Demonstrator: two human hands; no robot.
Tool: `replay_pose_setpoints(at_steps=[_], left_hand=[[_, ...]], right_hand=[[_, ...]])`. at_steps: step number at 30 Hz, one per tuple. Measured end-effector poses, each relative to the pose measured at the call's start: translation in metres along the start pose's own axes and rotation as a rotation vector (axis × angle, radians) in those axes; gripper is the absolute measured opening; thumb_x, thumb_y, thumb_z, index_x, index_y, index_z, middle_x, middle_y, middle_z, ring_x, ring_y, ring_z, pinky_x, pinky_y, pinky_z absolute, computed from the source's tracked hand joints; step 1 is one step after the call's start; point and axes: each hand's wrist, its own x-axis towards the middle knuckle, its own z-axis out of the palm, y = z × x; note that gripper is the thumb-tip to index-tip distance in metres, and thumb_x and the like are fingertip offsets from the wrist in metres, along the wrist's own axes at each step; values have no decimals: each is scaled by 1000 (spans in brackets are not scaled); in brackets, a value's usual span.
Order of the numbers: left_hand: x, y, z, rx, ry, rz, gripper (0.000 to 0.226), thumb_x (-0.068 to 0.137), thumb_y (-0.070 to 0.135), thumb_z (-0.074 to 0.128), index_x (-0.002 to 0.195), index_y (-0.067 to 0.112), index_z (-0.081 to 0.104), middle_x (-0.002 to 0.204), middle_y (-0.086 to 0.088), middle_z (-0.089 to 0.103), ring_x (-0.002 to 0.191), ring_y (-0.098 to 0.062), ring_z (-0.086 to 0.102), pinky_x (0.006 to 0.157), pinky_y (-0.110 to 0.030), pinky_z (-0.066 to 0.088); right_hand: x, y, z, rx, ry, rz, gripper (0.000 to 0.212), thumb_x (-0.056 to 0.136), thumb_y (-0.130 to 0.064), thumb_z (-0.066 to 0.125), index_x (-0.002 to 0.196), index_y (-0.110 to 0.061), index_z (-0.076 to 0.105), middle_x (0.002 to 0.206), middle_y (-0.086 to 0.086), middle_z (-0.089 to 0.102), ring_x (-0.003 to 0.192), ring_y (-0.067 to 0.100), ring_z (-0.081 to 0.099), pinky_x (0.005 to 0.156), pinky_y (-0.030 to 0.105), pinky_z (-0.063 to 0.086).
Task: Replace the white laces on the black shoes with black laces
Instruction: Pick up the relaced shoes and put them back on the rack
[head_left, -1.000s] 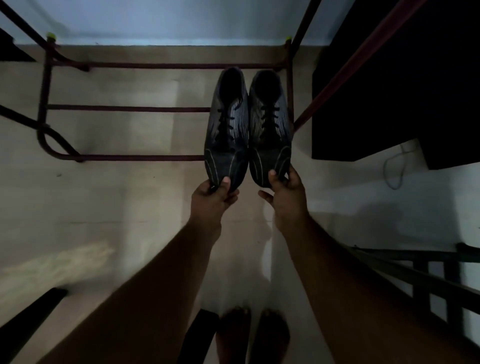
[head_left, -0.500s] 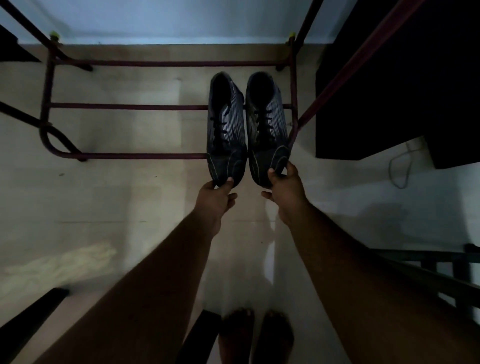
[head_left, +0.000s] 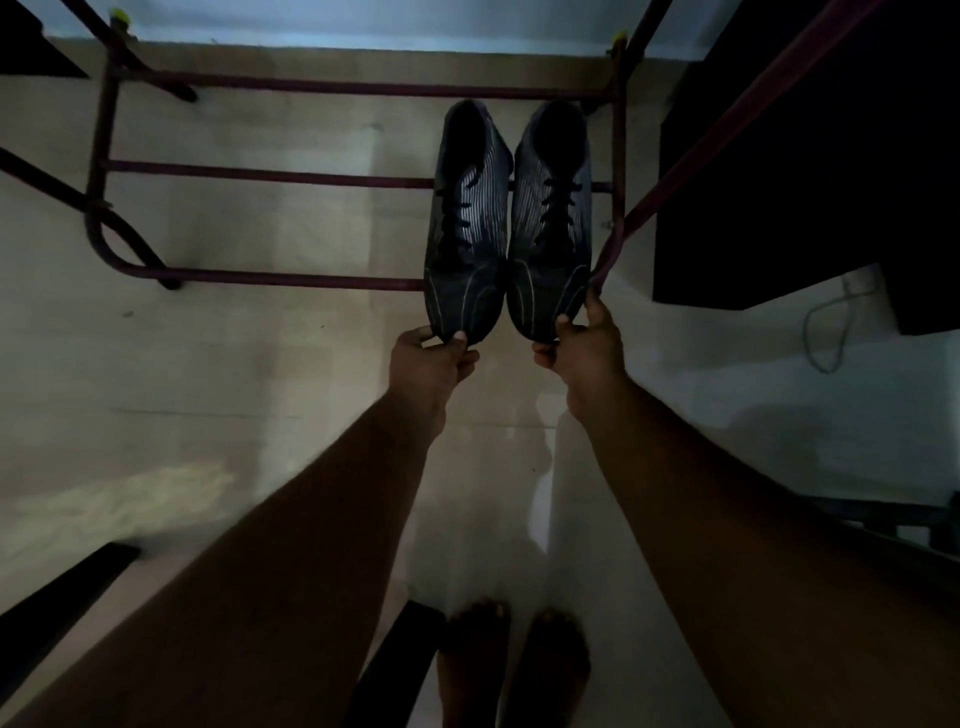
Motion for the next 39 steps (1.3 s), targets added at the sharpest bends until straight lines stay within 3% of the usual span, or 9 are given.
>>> replay_pose_setpoints(at_steps=[4, 8, 15, 17, 20, 23, 25, 30, 39], left_hand=[[3, 8, 4, 82, -19, 43, 43, 93, -4, 67, 121, 11, 38, 93, -15, 65, 79, -21, 67, 76, -31, 60], [7, 11, 5, 133, -24, 25, 46, 90, -1, 71, 124, 7, 41, 105, -20, 67, 87, -25, 71, 83, -36, 61], [5, 14, -1, 121, -48, 6, 54, 92, 6, 72, 137, 4, 42, 111, -25, 68, 90, -29, 73, 80, -35, 61], [3, 14, 2, 159, -32, 17, 54, 92, 12, 73, 137, 5, 44, 113, -22, 67, 87, -25, 70, 79, -35, 61], [-4, 19, 3, 239, 5, 21, 73, 87, 31, 79, 145, 12, 39, 124, -16, 62, 109, -28, 64, 99, -45, 55], [-21, 30, 0, 320, -1, 38, 92, 87, 42, 76, 158, 15, 23, 152, -16, 45, 136, -32, 48, 112, -39, 39], [-38, 39, -6, 358, -14, 59, 89, 92, 45, 70, 160, 17, 20, 161, -11, 34, 144, -29, 38, 103, -32, 33], [-104, 66, -30, 393, -89, 114, 81, 94, 55, 62, 159, 22, 26, 164, -5, 31, 147, -25, 34, 101, -34, 31], [-287, 132, -63, 509, -230, 163, 77, 95, 57, 58, 159, 27, 27, 165, -5, 29, 148, -22, 34, 107, -31, 34]], right_hand=[[2, -2, -2, -69, -7, -36, 58, 106, -8, 46, 156, -32, 31, 123, 15, 67, 75, 19, 66, 60, 29, 52], [3, -5, 1, -142, 18, -75, 57, 103, -9, 49, 153, -32, 35, 132, 15, 63, 101, 35, 69, 62, 30, 55], [-7, -11, 8, -174, -53, -41, 62, 103, -8, 52, 154, -34, 30, 120, 9, 64, 72, 20, 68, 65, 34, 59], [-9, -8, 9, -206, -24, -52, 66, 99, -13, 58, 154, -35, 31, 112, 6, 68, 87, 26, 71, 77, 44, 62], [-14, -8, 7, -277, -4, -61, 74, 90, -30, 66, 154, -37, 30, 109, 2, 64, 110, 29, 65, 99, 55, 53], [-41, -23, 1, -285, -15, -103, 71, 98, -33, 64, 158, -24, 28, 148, 12, 50, 136, 27, 48, 112, 44, 42], [-58, -30, -5, -244, -19, -123, 69, 100, -36, 62, 159, -24, 28, 157, 9, 40, 142, 25, 41, 111, 37, 40], [-119, -52, -22, -143, -65, -122, 64, 102, -42, 56, 158, -29, 29, 161, 2, 35, 145, 19, 37, 98, 29, 36], [-300, -124, -73, 26, 15, -55, 58, 101, -40, 57, 154, -26, 38, 154, 1, 44, 139, 19, 43, 102, 27, 35]])
